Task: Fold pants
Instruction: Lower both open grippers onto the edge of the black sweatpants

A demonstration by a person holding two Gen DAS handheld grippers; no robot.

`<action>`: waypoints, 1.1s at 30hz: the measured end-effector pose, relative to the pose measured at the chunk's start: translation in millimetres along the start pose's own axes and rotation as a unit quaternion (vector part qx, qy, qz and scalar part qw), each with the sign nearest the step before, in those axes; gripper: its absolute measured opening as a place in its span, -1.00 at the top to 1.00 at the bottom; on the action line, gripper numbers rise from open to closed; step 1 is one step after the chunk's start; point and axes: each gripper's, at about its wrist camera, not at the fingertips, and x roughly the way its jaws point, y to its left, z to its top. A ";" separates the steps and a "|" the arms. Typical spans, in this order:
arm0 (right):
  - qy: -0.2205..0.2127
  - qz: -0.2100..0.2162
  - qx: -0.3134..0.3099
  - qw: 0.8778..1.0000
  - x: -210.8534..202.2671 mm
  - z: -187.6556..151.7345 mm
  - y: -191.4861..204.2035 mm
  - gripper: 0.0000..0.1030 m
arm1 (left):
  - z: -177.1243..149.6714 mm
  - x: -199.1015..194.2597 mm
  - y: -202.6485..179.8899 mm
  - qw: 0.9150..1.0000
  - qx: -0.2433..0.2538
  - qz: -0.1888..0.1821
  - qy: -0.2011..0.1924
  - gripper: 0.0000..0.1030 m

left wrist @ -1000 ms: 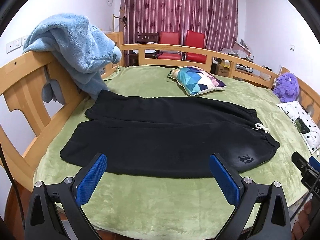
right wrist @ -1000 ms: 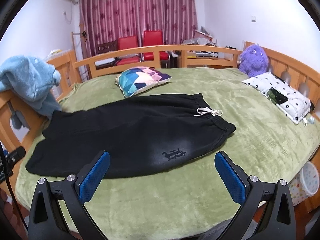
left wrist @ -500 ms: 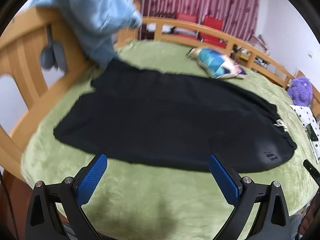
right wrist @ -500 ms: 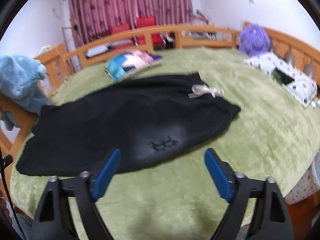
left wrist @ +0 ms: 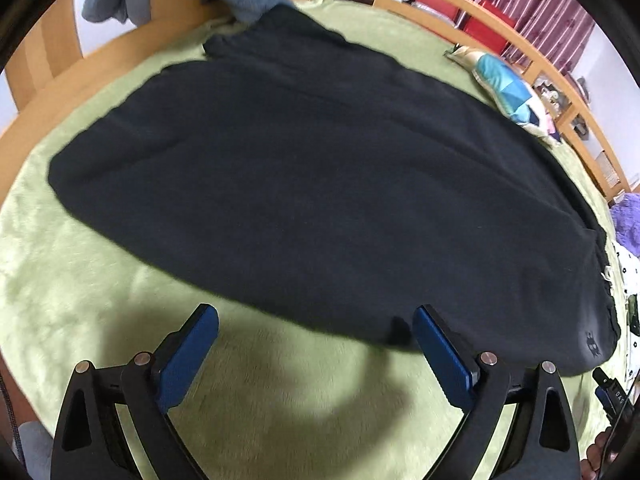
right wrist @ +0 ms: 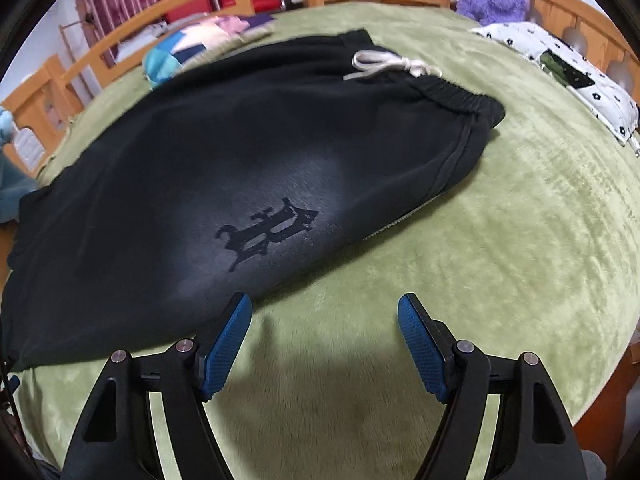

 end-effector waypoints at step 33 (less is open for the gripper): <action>-0.011 0.064 0.001 0.998 29.3 23.5 13.7 0.53 | 21.5 21.5 4.7 0.998 -0.031 0.050 -0.013 0.41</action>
